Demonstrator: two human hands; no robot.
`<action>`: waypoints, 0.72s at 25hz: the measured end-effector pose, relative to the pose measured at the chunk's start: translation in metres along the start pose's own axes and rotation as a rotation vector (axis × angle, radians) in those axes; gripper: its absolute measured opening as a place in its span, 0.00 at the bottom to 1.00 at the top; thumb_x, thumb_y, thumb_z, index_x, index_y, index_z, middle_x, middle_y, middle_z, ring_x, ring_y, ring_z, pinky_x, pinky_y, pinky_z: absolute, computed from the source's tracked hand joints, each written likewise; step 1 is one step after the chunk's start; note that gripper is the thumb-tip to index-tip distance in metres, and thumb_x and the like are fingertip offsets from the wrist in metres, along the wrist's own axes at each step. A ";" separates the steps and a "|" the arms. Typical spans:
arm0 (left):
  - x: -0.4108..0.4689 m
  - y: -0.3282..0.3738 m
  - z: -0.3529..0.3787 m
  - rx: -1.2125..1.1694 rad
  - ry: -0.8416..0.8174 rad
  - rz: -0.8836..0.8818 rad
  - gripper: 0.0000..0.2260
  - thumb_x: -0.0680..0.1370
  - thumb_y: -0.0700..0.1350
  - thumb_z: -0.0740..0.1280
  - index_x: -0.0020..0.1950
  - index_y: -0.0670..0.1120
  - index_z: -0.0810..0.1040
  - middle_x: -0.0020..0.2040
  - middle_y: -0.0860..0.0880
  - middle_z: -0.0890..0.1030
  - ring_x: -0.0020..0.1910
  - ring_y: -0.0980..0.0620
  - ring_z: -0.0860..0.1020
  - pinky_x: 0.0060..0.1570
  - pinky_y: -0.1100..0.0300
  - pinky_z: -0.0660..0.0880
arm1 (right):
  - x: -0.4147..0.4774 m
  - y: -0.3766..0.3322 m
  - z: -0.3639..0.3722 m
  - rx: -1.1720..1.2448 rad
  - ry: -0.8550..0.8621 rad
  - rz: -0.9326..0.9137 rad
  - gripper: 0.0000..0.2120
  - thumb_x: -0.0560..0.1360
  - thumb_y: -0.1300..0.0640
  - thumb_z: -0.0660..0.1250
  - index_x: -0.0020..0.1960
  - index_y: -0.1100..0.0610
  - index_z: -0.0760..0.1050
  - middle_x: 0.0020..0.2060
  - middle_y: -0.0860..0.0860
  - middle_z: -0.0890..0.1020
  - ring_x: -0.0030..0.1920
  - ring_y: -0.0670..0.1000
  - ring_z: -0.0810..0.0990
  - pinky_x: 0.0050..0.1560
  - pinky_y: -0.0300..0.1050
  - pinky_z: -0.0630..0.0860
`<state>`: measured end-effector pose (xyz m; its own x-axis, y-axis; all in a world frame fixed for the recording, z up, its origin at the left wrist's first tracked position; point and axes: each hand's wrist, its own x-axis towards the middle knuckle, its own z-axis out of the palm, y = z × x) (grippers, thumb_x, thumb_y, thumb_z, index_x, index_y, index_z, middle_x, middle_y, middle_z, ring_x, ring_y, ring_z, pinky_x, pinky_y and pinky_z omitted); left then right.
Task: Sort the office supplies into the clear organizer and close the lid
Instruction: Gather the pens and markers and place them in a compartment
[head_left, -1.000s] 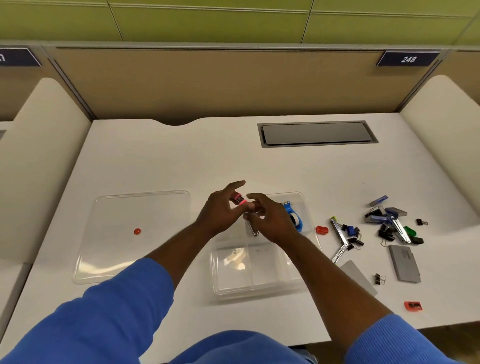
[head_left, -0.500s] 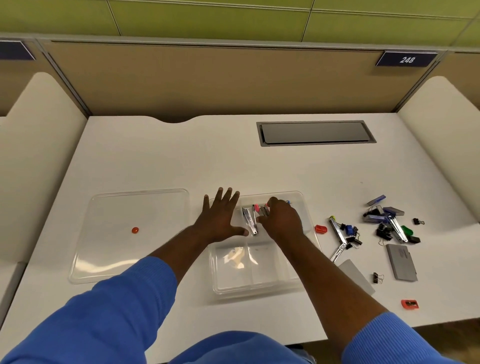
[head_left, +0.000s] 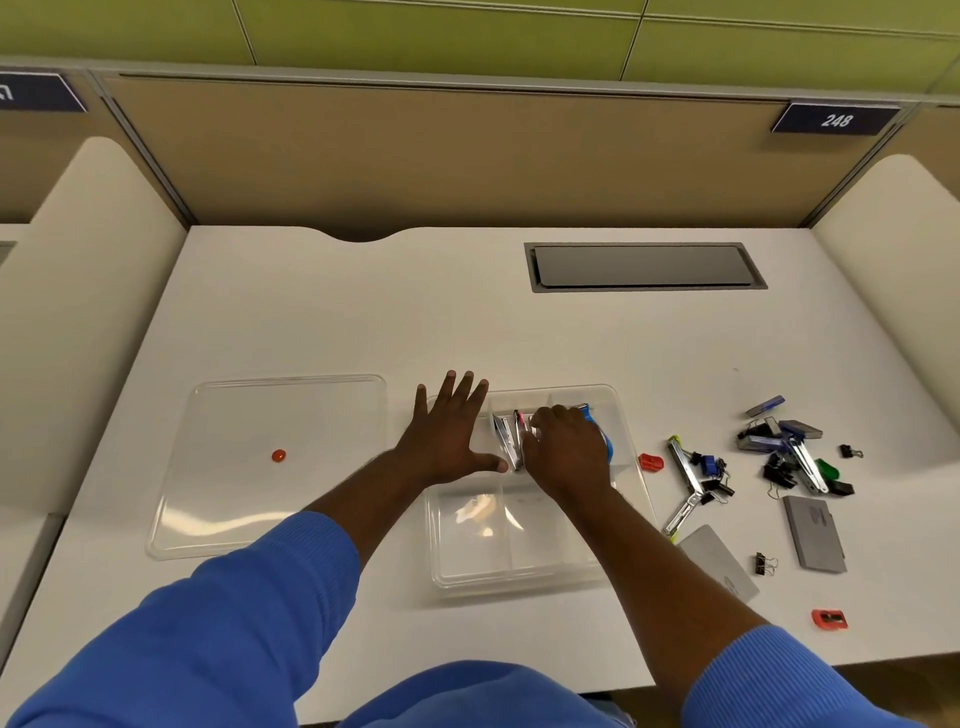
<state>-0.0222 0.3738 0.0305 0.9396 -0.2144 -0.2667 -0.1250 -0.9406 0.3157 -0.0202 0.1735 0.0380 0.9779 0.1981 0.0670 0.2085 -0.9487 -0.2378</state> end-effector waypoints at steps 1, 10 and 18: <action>0.000 0.001 0.001 0.000 0.010 0.006 0.56 0.66 0.78 0.62 0.81 0.51 0.40 0.82 0.47 0.40 0.80 0.46 0.35 0.76 0.36 0.38 | -0.002 0.002 -0.001 0.020 0.051 -0.015 0.11 0.76 0.50 0.68 0.53 0.57 0.80 0.46 0.52 0.84 0.47 0.54 0.82 0.48 0.47 0.77; 0.008 0.037 -0.002 0.018 0.056 0.049 0.56 0.65 0.82 0.56 0.82 0.52 0.40 0.82 0.49 0.39 0.80 0.48 0.35 0.76 0.38 0.37 | -0.023 0.034 -0.011 0.127 0.118 -0.040 0.33 0.76 0.38 0.64 0.74 0.55 0.66 0.75 0.53 0.68 0.76 0.55 0.65 0.77 0.58 0.59; 0.025 0.126 0.017 0.005 0.082 0.129 0.51 0.68 0.79 0.57 0.82 0.53 0.43 0.83 0.51 0.42 0.80 0.51 0.36 0.77 0.42 0.36 | -0.043 0.116 -0.031 0.173 0.097 -0.033 0.35 0.77 0.35 0.60 0.77 0.52 0.60 0.78 0.50 0.63 0.79 0.51 0.58 0.79 0.54 0.49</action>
<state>-0.0202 0.2454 0.0481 0.9384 -0.3118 -0.1489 -0.2481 -0.9079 0.3380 -0.0390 0.0474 0.0374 0.9660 0.1958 0.1687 0.2484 -0.8837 -0.3966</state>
